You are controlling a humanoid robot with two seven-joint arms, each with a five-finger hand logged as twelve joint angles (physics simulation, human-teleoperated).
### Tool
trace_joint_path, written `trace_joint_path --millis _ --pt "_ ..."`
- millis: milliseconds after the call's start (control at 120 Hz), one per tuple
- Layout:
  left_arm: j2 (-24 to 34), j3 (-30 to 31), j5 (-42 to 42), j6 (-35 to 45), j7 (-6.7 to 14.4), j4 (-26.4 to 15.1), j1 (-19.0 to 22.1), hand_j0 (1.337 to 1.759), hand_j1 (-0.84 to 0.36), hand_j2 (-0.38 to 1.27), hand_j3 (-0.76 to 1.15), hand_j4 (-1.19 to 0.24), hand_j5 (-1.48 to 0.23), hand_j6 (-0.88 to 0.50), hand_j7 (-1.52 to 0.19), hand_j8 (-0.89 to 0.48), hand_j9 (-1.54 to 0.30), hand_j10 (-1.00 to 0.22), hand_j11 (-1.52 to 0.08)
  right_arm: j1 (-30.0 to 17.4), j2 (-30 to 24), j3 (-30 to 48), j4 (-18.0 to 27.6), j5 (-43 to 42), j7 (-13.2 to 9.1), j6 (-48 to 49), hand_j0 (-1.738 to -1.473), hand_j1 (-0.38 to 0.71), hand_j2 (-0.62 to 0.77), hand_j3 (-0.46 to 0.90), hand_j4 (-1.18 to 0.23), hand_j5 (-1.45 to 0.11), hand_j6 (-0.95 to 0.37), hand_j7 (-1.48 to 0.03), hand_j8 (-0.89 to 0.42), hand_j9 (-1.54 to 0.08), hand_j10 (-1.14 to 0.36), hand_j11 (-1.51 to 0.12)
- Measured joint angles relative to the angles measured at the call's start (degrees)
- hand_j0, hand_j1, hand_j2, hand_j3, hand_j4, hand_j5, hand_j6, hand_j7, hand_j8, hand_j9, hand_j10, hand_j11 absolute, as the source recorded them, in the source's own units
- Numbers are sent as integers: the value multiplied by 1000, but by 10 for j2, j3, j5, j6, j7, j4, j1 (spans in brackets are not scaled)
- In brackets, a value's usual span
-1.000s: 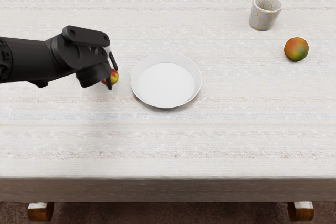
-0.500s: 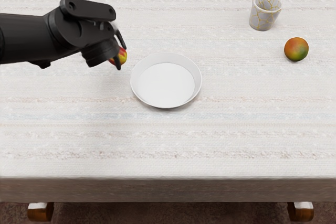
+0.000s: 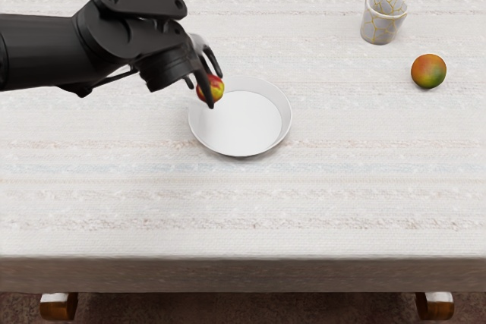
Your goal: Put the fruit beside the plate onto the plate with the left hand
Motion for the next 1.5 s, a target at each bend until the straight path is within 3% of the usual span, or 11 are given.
trace_joint_path --millis 308,442,575,792,975,1117,1158,1192,1233,1342,1500 --pt "0 -17 0 -17 -2 0 11 1655 -331 617 0 -741 -1024 -457 -1001 -510 -1009 -755 -1010 0 0 0 0 0 0 0 -1658 -322 -5 0 -22 -29 -22 -29 -22 -29 -22 -29" --pt "0 -18 1 -21 -2 0 20 1657 -359 649 0 -749 -933 -473 -917 -514 -925 -700 -926 0 0 0 0 0 0 0 -1658 -322 -5 0 -22 -29 -22 -29 -22 -29 -22 -29" --pt "0 -18 0 -22 -2 0 21 1657 -339 515 0 -677 -868 -464 -855 -487 -859 -654 -859 0 0 0 0 0 0 0 -1658 -322 -5 0 -22 -29 -22 -29 -22 -29 -22 -29" --pt "0 -18 1 -22 -2 0 25 1658 -135 223 0 -442 -569 -366 -564 -377 -566 -433 -566 0 0 0 0 0 0 0 -1658 -322 -5 0 -22 -29 -22 -29 -22 -29 -22 -29" --pt "0 -15 0 -20 -1 1 19 1658 116 98 0 -211 -271 -180 -269 -185 -270 -207 -270 0 0 0 0 0 0 0 -1658 -322 -5 0 -22 -29 -22 -29 -22 -29 -22 -29" --pt "0 -28 -6 -48 0 -6 23 1658 233 49 0 -106 -136 -91 -135 -93 -135 -104 -135 0 0 0 0 0 0 0 -1658 -322 -5 0 -22 -29 -22 -29 -22 -29 -22 -29" --pt "40 -38 -7 -100 1 -10 26 1658 254 40 0 -86 -111 -74 -110 -76 -110 -85 -110 0 0 0 0 0 0 0 -1658 -322 -5 0 -22 -29 -23 -29 -22 -29 -22 -29" --pt "97 -42 -8 -160 2 -12 33 1658 268 34 0 -73 -94 -63 -93 -64 -93 -72 -93 0 0 0 0 0 0 0 -1658 -323 -5 0 -23 -29 -23 -29 -23 -29 -22 -29" --pt "171 -48 -9 -234 3 -13 69 1658 283 28 0 -60 -77 -52 -76 -53 -76 -59 -76 0 0 0 0 0 0 0 -1658 -322 -5 0 -22 -29 -23 -29 -23 -29 -22 -29" --pt "354 -65 -10 -374 4 -15 81 1658 310 16 0 -35 -45 -30 -45 -31 -45 -34 -45 0 0 0 0 0 0 0 -1658 -322 -5 0 -22 -29 -22 -29 -22 -29 -22 -29" --pt "367 -81 -8 -435 4 -15 91 1658 331 7 0 -16 -21 -14 -21 -14 -21 -16 -21 0 0 0 0 0 0 0 -1658 -322 -5 0 -22 -29 -22 -29 -22 -29 -22 -29"
